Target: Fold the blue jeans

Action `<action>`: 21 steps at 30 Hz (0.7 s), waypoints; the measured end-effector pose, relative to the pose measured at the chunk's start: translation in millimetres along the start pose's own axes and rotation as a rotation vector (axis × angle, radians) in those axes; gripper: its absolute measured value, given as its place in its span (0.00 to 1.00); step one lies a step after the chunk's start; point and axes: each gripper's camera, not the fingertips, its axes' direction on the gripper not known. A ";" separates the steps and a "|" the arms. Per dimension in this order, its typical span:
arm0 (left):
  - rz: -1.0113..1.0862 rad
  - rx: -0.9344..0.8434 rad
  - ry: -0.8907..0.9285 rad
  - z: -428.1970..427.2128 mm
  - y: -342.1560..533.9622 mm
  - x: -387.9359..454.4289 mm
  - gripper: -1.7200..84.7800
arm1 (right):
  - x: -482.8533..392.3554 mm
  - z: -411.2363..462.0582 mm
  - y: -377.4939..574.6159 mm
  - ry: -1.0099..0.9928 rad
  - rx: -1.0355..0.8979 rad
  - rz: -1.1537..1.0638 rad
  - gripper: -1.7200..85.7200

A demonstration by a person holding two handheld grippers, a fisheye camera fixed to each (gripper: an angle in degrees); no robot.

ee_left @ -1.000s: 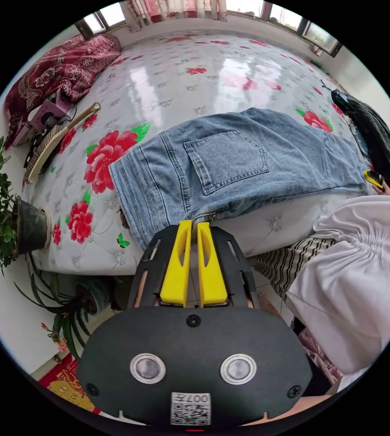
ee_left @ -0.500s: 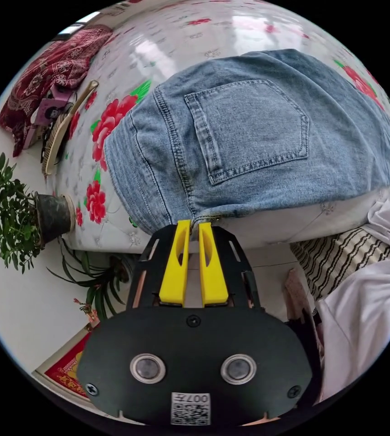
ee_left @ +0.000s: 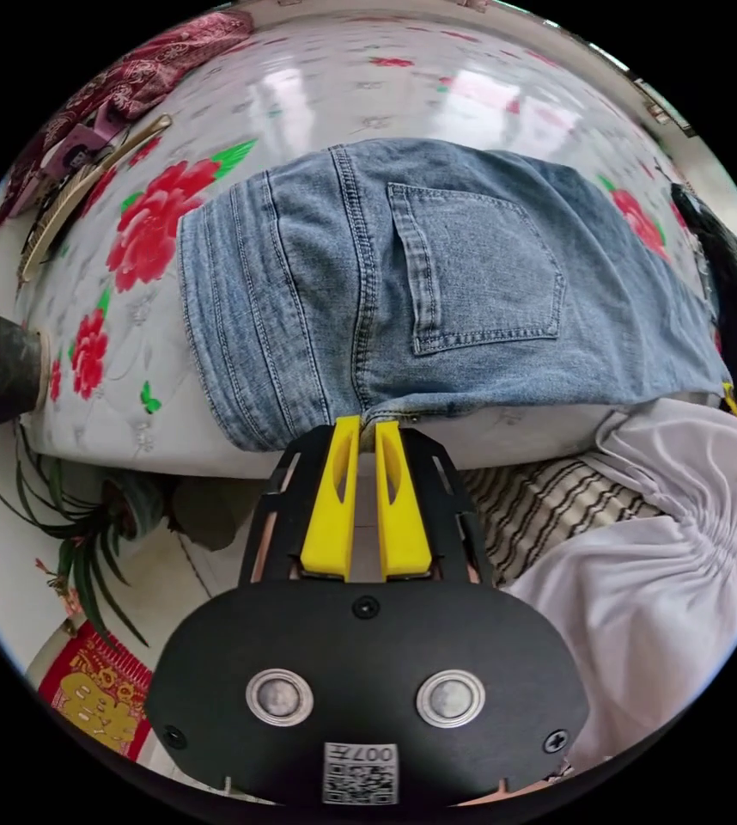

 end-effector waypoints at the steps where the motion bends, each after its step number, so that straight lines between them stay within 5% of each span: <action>1: 0.009 0.026 0.029 0.5 4.5 10.2 0.06 | 1.0 0.2 -4.8 0.035 -0.003 0.006 0.07; 5: -0.053 0.109 0.036 -6.2 30.1 21.5 0.07 | -3.0 -17.3 -31.6 0.399 0.085 0.087 0.07; 8: -0.103 0.180 0.093 -23.4 54.2 6.4 0.08 | -66.8 -18.2 -44.2 0.105 0.165 -0.198 0.07; 12: -0.249 0.221 0.139 -36.6 74.0 -24.9 0.07 | -186.8 42.0 -72.0 -0.411 -0.039 -0.513 0.07; 17: -0.322 0.294 0.125 -47.1 70.5 -30.7 0.06 | -332.0 146.4 -91.4 -0.696 -0.403 -0.699 0.06; 21: -0.307 0.278 0.076 -40.2 51.7 -24.3 0.05 | -417.9 230.3 -101.8 -0.731 -0.692 -0.677 0.06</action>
